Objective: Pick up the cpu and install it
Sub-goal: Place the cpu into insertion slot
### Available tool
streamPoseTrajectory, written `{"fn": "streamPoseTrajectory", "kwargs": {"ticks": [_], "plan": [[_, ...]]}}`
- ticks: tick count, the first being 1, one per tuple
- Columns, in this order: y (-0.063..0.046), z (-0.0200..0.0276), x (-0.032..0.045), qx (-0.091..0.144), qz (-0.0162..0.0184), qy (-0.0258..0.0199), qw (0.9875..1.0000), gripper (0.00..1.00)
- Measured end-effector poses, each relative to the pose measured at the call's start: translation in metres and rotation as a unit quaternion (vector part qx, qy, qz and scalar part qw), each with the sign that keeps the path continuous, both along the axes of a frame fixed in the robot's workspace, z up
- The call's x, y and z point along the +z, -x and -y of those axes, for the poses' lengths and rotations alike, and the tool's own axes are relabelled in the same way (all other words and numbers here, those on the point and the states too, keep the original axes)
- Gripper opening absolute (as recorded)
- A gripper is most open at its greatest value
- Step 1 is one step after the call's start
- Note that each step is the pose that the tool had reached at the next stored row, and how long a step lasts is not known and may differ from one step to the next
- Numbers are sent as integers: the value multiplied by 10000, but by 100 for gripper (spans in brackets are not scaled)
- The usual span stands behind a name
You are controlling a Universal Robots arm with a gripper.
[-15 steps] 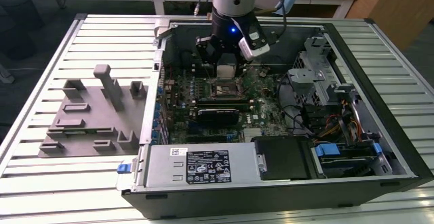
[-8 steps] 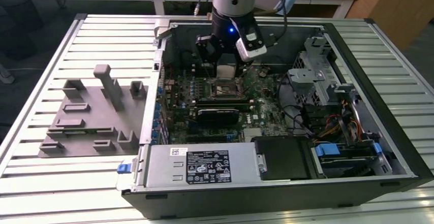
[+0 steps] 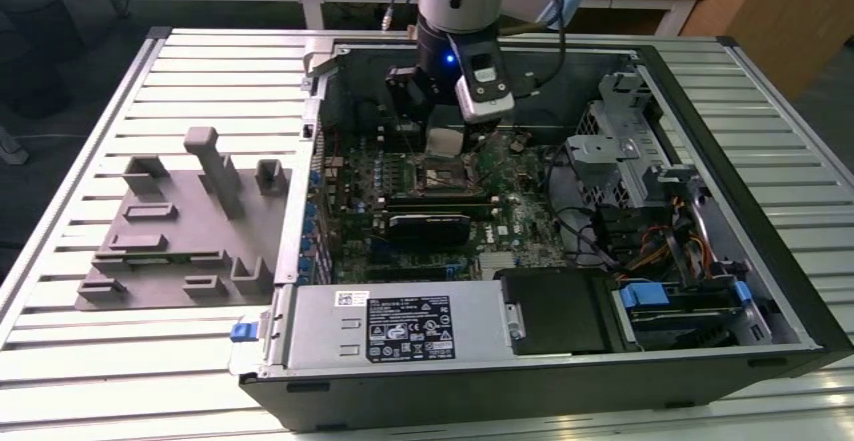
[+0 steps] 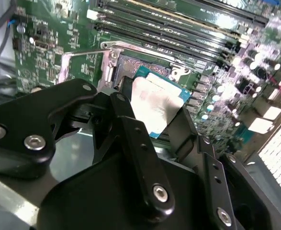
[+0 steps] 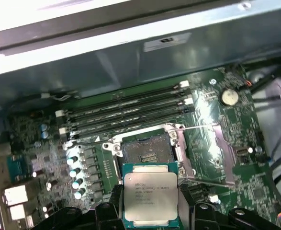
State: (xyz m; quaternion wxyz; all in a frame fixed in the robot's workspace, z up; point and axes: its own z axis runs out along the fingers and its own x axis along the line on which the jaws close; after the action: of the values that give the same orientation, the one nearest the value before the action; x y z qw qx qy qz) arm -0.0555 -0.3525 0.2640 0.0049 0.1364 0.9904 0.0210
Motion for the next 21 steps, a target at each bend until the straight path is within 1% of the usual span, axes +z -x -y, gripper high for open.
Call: {"fn": "streamPoseTrajectory", "kwargs": {"ticks": [3,6,9,11,14,16,21], "plan": [[0,0,0,-254,0,9,9997,54],[0,0,0,-471,1,37,9989,54],[0,0,0,-690,1,57,9976,54],[0,0,-1,-846,1,68,9964,54],[0,0,-1,-1083,-1,78,9941,54],[0,0,-1,-1243,-1,79,9922,54],[0,0,-4,-1640,-5,79,9864,54]]}}
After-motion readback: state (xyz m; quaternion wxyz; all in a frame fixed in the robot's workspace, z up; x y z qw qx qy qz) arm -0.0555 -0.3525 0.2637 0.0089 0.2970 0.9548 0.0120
